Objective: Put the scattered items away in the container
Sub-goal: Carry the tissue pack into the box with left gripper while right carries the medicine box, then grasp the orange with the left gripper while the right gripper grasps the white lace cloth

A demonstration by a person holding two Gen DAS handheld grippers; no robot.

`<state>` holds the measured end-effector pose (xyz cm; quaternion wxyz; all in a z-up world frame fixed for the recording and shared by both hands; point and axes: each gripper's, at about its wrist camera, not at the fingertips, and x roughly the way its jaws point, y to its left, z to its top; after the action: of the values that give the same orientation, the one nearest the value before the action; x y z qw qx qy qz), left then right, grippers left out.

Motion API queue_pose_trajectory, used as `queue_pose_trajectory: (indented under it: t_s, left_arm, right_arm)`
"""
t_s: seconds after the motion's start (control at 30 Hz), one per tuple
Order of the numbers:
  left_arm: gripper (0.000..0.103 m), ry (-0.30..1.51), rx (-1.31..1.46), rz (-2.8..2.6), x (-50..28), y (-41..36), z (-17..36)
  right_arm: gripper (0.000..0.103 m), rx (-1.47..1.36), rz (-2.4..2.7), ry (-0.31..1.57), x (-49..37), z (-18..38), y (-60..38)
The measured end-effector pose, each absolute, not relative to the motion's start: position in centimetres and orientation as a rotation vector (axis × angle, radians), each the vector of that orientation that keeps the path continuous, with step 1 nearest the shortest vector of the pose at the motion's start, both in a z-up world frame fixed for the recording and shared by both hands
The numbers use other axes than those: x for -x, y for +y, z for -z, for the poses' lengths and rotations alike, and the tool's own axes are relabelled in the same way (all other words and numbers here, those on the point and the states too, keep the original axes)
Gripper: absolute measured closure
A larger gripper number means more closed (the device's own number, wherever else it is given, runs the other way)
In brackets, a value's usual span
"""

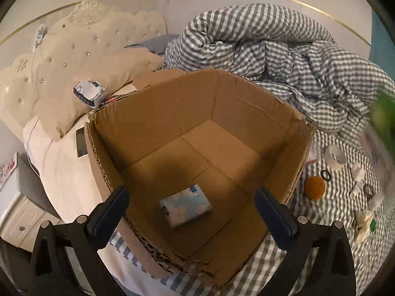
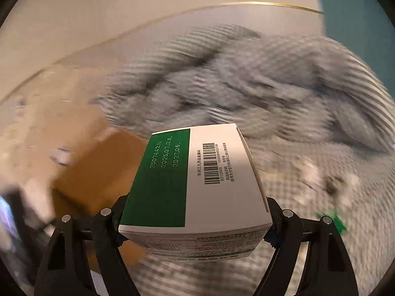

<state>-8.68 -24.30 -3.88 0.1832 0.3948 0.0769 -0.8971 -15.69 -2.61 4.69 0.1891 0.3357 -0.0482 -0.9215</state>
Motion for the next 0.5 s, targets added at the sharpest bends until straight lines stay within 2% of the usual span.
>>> queue_pose_trajectory:
  t_s: [0.13,0.2,0.27,0.3,0.5]
  left_arm:
    - [0.0,0.176,-1.115,2.56,8.3,-23.9,3.9]
    - [0.0,0.167,-1.113,2.572,8.1,-23.8,3.9]
    - [0.0,0.183,-1.116,2.582,8.0,-24.2,3.8]
    - [0.0,0.192,-1.114,2.587,7.9,-24.4,3.7]
    - [0.0,0.17,-1.103,2.577,7.6,-23.9,3.3]
  right_arm:
    - [0.023,-0.914,2.478,-0.057,17.7,-4.8,-9.1]
    - [0.021,-0.927,2.416,-0.087,18.8,-4.0,-11.4]
    - [0.012,-0.949,2.357,-0.099,19.9,-3.2,-13.1]
    - [0.0,-0.969,2.383,-0.058,20.2,-2.9,-13.8]
    - [0.0,-0.892,2.466,-0.058,18.3,-4.2,-12.1]
